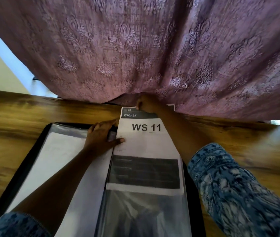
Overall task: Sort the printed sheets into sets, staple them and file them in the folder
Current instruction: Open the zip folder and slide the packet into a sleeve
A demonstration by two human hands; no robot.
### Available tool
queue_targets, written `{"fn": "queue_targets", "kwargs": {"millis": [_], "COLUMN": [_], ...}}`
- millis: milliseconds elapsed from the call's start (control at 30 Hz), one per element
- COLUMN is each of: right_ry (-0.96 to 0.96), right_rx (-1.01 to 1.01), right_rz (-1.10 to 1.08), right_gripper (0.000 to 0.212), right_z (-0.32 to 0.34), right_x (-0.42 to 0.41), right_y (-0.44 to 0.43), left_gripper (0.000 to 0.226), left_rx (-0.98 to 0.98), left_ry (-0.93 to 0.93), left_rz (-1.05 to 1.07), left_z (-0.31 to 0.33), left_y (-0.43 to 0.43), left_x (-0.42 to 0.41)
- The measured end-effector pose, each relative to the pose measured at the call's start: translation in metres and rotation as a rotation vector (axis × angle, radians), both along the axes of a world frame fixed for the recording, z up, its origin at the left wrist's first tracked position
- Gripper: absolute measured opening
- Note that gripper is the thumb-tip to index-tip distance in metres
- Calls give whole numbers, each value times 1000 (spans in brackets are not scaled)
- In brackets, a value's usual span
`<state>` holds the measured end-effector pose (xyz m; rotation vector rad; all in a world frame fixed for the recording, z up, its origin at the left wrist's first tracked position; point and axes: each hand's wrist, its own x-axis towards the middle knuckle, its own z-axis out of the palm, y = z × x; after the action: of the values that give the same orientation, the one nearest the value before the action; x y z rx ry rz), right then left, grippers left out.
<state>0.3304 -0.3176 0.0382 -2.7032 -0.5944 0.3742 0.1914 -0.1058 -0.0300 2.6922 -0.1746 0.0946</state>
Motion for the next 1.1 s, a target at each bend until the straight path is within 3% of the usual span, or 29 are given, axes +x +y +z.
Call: {"fn": "queue_targets", "kwargs": {"millis": [67,133,233,300,367,433,500,600,700,767,833,900,1000,1100], "right_ry": [183,206,-210,-367,-204,-29,-83,-268,-159,-234,-337,-255,-144,-169], "right_rx": [-43,-92,-180,-32,214,286,144,-48,-173,-229,-67,69,-42,-90], "right_rz": [82,71,-150,-265,-266,-203,-170,-353,-591,-671,-563,-315,-154,-224], "right_gripper": [16,17,22,25,36,52,60,63,87,79,67,67,66,68], "right_z": [4,5,5,0,-11,-30,-54,-70,-69,-53,-39,-30,-41,-65], "right_x": [-5,-13,-45,-92,-158,-227,-273,-287,-281,-281,-285,-294,-304,-320], "right_y": [-5,-8,-3,14,46,72,60,-20,-88,-70,-14,43,70,31], "left_gripper": [95,94,90,79,67,62,57,52,48,43,38,37,40,46], "left_rx": [40,59,66,36,-23,-75,-82,-58,1,100,208,272,263,218], "left_ry": [-15,-28,-39,-42,-62,-73,-84,-64,-95,-176,-250,-238,-109,-71], "left_rz": [8,11,7,17,35,59,58,54,61,60,74,74,43,16], "left_z": [0,1,1,0,-1,0,0,0,2,7,15,23,27,17], "left_y": [-2,-2,-4,-3,-2,1,2,3,1,-4,-8,-14,-19,-15], "left_x": [0,-1,-2,-3,-3,-3,-5,-6,-11,-18,-25,-33,-52,-71]}}
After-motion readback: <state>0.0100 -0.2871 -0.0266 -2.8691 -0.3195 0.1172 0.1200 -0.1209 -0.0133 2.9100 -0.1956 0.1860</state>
